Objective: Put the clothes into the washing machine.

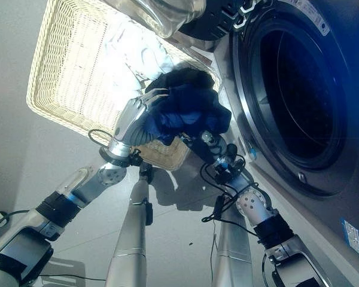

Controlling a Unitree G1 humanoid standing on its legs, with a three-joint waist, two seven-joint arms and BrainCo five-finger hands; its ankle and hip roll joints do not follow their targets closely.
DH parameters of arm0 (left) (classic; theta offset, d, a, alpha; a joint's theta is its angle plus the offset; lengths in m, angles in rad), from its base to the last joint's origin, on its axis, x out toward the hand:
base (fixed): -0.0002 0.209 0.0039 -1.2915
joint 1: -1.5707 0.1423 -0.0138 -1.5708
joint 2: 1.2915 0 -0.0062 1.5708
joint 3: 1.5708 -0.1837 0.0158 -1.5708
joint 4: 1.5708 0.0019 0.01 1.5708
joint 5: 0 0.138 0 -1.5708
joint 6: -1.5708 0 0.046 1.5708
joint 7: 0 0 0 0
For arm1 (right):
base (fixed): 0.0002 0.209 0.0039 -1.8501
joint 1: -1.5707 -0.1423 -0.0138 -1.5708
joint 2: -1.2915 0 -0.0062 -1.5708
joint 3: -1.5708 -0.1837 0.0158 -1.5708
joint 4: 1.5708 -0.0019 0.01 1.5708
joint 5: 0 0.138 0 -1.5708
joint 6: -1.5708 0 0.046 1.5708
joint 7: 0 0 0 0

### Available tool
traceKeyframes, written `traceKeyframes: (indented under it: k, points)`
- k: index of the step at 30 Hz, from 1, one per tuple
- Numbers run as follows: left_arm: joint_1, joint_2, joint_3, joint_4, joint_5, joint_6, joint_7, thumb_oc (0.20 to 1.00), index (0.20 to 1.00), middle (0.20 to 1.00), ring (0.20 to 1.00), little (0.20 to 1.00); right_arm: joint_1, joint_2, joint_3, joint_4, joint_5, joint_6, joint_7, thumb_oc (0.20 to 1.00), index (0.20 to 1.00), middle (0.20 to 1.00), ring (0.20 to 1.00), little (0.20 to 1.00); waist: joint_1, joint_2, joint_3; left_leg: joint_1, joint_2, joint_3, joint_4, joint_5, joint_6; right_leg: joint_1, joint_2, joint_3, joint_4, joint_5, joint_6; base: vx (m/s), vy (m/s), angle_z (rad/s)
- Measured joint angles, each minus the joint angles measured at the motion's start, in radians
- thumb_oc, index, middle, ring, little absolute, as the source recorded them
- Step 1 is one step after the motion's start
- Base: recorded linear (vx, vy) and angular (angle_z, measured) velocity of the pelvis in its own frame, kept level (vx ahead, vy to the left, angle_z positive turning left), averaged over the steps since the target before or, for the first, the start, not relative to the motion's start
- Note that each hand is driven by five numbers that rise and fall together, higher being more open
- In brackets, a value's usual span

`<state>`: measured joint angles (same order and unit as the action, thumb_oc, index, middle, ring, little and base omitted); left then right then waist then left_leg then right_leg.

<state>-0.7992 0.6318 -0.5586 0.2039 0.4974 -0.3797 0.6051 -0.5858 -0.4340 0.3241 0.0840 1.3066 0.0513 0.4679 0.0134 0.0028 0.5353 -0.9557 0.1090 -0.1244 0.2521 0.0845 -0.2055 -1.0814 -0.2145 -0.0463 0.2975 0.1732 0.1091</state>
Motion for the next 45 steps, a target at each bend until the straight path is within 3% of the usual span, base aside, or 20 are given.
traceKeyframes:
  k: [1, 2, 3, 4, 5, 11, 26, 27, 28, 29, 37, 45]
  points:
    - [-0.002, 0.0, 0.0, 0.0, 0.0, 0.0, -0.006, 0.2, 0.2, 0.2, 0.2, 0.2, -0.002, 0.001, 0.0, 0.0, 0.0, 0.001, -0.009, 0.771, 0.771, 0.771, 0.771, 0.771, 0.0, 0.0, 0.0, 0.0, 0.0, 0.0, 0.0, 0.0, 0.0, 0.0, 0.0, 0.0, 0.0, 0.0, 0.0, 0.0, 0.0, 0.0]
    - [-0.003, 0.0, 0.0, 0.0, 0.0, 0.0, -0.009, 0.2, 0.2, 0.2, 0.2, 0.2, -0.002, 0.003, 0.0, 0.0, 0.0, 0.002, -0.014, 0.661, 0.661, 0.661, 0.661, 0.661, 0.0, 0.0, 0.0, 0.0, 0.0, 0.0, 0.0, 0.0, 0.0, 0.0, 0.0, 0.0, 0.0, 0.0, 0.0, 0.0, 0.0, 0.0]
    - [-0.003, 0.0, 0.0, 0.0, 0.0, 0.0, -0.013, 0.2, 0.2, 0.2, 0.2, 0.2, -0.002, 0.008, 0.0, 0.0, 0.0, 0.003, -0.022, 0.479, 0.479, 0.479, 0.479, 0.479, 0.0, 0.0, 0.0, 0.0, 0.0, 0.0, 0.0, 0.0, 0.0, 0.0, 0.0, 0.0, 0.0, 0.0, 0.0, 0.0, 0.0, 0.0]
    - [-0.003, 0.0, 0.0, 0.0, 0.0, 0.0, -0.015, 0.2, 0.2, 0.2, 0.2, 0.2, -0.001, 0.01, 0.0, 0.0, 0.0, 0.003, -0.028, 0.41, 0.41, 0.41, 0.41, 0.41, 0.0, 0.0, 0.0, 0.0, 0.0, 0.0, 0.0, 0.0, 0.0, 0.0, 0.0, 0.0, 0.0, 0.0, 0.0, 0.0, 0.0, 0.0]
    - [-0.004, -0.001, -0.001, 0.0, 0.001, 0.0, -0.017, 0.2, 0.2, 0.2, 0.2, 0.2, 0.0, 0.014, 0.0, 0.001, -0.003, 0.003, -0.045, 0.2, 0.2, 0.2, 0.2, 0.2, 0.0, 0.0, 0.0, 0.0, 0.0, 0.0, 0.0, 0.0, 0.0, 0.0, 0.0, 0.0, 0.0, 0.0, 0.0, 0.0, 0.0, 0.0]
    - [-0.013, -0.013, -0.026, -0.017, 0.041, -0.04, -0.016, 0.2, 0.2, 0.2, 0.2, 0.2, -0.01, 0.017, -0.003, 0.033, -0.008, 0.003, -0.106, 0.2, 0.2, 0.2, 0.2, 0.2, -0.002, 0.0, 0.0, 0.0, 0.0, 0.0, 0.001, 0.0, 0.0, 0.001, 0.0, 0.0, 0.0, 0.0, 0.0, 0.0, 0.0, 0.0]
    - [-0.028, -0.025, -0.049, -0.026, 0.103, -0.041, -0.025, 0.2, 0.2, 0.2, 0.2, 0.2, -0.02, 0.017, -0.007, 0.044, -0.007, 0.001, -0.131, 0.2, 0.2, 0.2, 0.2, 0.2, -0.009, -0.005, -0.002, 0.001, -0.001, 0.0, 0.006, 0.0, 0.0, 0.005, 0.001, 0.001, -0.001, 0.002, 0.002, 0.0, 0.0, 0.0]
    - [-0.03, -0.025, -0.051, -0.026, 0.122, -0.032, -0.021, 0.266, 0.266, 0.266, 0.266, 0.266, -0.02, 0.017, -0.007, 0.047, -0.007, 0.001, -0.134, 0.2, 0.2, 0.2, 0.2, 0.2, -0.012, -0.006, -0.002, 0.002, -0.001, -0.001, 0.007, 0.0, 0.0, 0.008, 0.001, 0.001, -0.003, 0.003, 0.003, 0.0, 0.0, 0.0]
    - [-0.031, -0.025, -0.054, -0.026, 0.123, -0.026, -0.018, 0.388, 0.388, 0.388, 0.388, 0.388, -0.02, 0.018, -0.007, 0.048, -0.007, 0.001, -0.137, 0.2, 0.2, 0.2, 0.2, 0.2, -0.014, -0.006, -0.002, 0.002, -0.001, -0.001, 0.008, -0.001, 0.002, 0.01, 0.001, 0.001, -0.005, 0.003, 0.003, 0.0, 0.0, 0.0]
    - [-0.031, -0.026, -0.06, -0.026, 0.126, -0.014, -0.008, 1.0, 1.0, 1.0, 1.0, 1.0, -0.021, 0.021, -0.007, 0.05, -0.007, 0.001, -0.139, 0.2, 0.2, 0.2, 0.2, 0.2, -0.02, -0.006, -0.002, 0.002, -0.003, -0.003, 0.014, -0.005, 0.006, 0.015, 0.001, 0.002, -0.006, 0.004, 0.005, 0.0, 0.0, 0.0]
    - [-0.031, -0.082, -0.087, -0.022, 0.113, 0.195, 0.18, 1.0, 1.0, 1.0, 1.0, 1.0, -0.035, 0.052, 0.0, 0.06, 0.007, -0.008, -0.139, 0.2, 0.2, 0.2, 0.2, 0.2, -0.015, -0.008, -0.003, 0.004, -0.004, -0.004, 0.026, -0.012, 0.005, 0.026, 0.001, 0.004, -0.014, 0.008, 0.008, 0.0, -0.017, 0.0]
    - [-0.003, -0.113, -0.048, -0.022, 0.108, 0.302, 0.248, 1.0, 1.0, 1.0, 1.0, 1.0, -0.053, 0.089, 0.008, 0.06, 0.061, -0.055, -0.139, 0.2, 0.2, 0.2, 0.2, 0.2, 0.007, -0.008, -0.003, 0.004, -0.005, -0.01, 0.025, -0.012, 0.005, 0.029, 0.0, -0.001, -0.015, 0.007, 0.008, 0.0, -0.004, 0.0]
